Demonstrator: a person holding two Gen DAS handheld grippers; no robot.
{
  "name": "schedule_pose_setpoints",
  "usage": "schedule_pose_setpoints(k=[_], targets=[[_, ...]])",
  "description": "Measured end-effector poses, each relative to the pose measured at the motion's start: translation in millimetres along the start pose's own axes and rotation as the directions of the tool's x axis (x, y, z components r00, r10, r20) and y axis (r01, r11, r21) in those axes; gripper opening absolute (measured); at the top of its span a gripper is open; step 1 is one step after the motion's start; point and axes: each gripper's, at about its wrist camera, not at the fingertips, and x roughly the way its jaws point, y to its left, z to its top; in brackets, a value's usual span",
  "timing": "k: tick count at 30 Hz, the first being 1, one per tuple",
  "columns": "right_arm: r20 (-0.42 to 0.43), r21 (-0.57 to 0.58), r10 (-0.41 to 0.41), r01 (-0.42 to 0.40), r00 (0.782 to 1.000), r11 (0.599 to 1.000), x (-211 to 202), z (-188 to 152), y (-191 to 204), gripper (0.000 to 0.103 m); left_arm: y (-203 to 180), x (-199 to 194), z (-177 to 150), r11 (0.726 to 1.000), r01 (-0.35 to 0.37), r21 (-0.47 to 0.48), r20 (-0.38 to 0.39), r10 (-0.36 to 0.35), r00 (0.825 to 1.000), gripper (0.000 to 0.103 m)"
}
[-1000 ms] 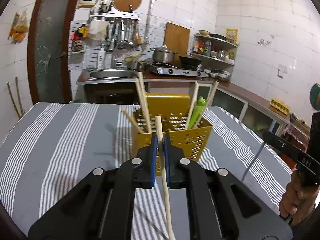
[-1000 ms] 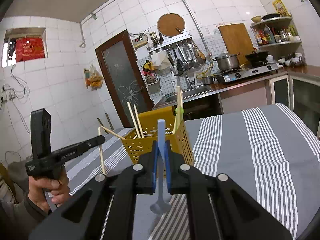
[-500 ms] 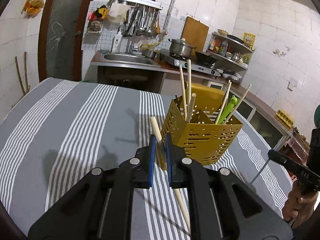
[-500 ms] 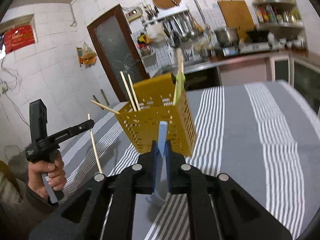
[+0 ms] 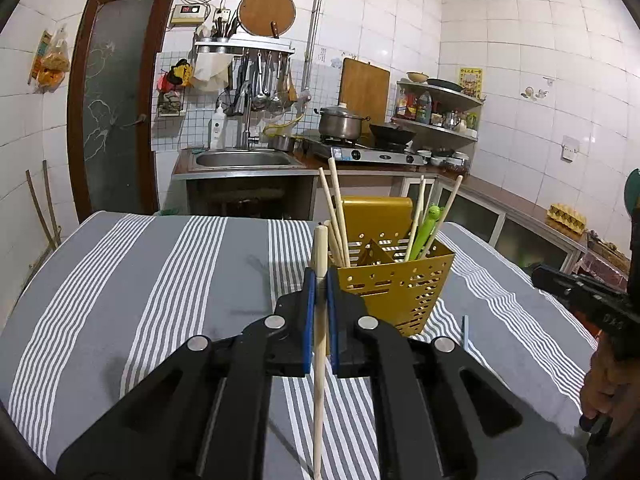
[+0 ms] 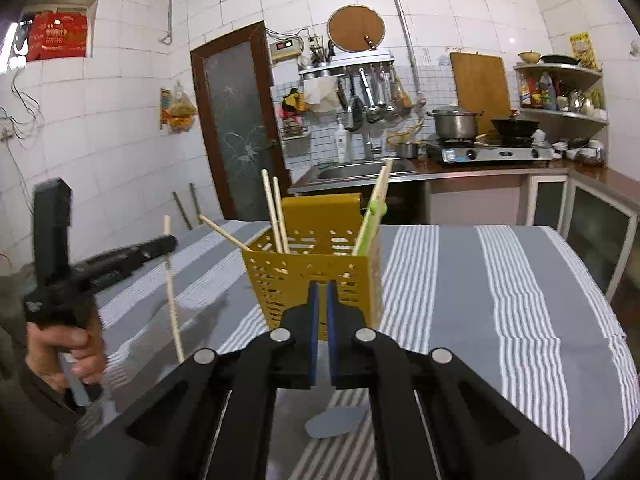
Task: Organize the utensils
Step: 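Position the spoon and chopstick above the yellow holder with both tools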
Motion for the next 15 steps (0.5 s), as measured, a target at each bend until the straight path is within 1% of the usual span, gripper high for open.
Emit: schedule_pose_setpoints(k=[1,3,4,5,6,7,8,9,10,11,13,15], targets=[[0.01,0.002,-0.015,0.015,1.0,1.0,-3,1,-1,0.004,1,-3,2,1.0,0.005,-0.008,0.006,-0.005,1.0,0.004],[0.006,0.015,-0.085,0.085,0.996,0.996,-6,5,-10,0.006,1,-9,6,1.0,0.011,-0.006,0.014,-0.011,1.0,0.004],[-0.031,0.036,-0.108,0.109,0.994,0.993,-1,5,-18,0.018,1,-12,7,1.0,0.012,-0.001,0.018,-0.012,1.0,0.004],[-0.111,0.077,-0.1,0.109,0.989,0.991,10,3,-33,0.046,0,-14,8,1.0,0.013,0.004,0.02,-0.013,1.0,0.004],[-0.148,0.123,-0.101,0.12,0.984,0.985,18,2,-47,0.054,-1,-14,8,1.0,0.015,0.007,0.021,-0.015,1.0,0.004],[-0.178,0.148,-0.118,0.146,0.977,0.978,25,-2,-56,0.056,-2,-15,8,1.0,0.017,0.007,0.021,-0.018,1.0,0.004],[-0.241,0.169,-0.164,0.207,0.957,0.963,38,-9,-70,0.056,-2,-15,8,1.0,0.019,0.006,0.021,-0.019,1.0,0.004],[-0.281,0.174,-0.193,0.248,0.94,0.953,47,-15,-79,0.056,-3,-14,8,1.0,0.018,0.004,0.021,-0.018,1.0,0.004],[-0.309,0.181,-0.204,0.268,0.929,0.946,54,-18,-84,0.056,-3,-14,6,1.0,0.016,0.003,0.02,-0.016,1.0,0.004],[-0.359,0.196,-0.214,0.298,0.908,0.934,66,-26,-92,0.056,-3,-12,5,1.0,0.015,0.0,0.016,-0.015,1.0,0.004],[-0.411,0.187,-0.232,0.331,0.881,0.925,84,-35,-94,0.056,-5,-8,5,1.0,0.014,0.002,0.011,-0.014,1.0,0.004],[-0.438,0.157,-0.261,0.359,0.86,0.92,98,-40,-89,0.056,-6,-2,5,1.0,0.011,0.002,0.004,-0.012,1.0,0.004]])
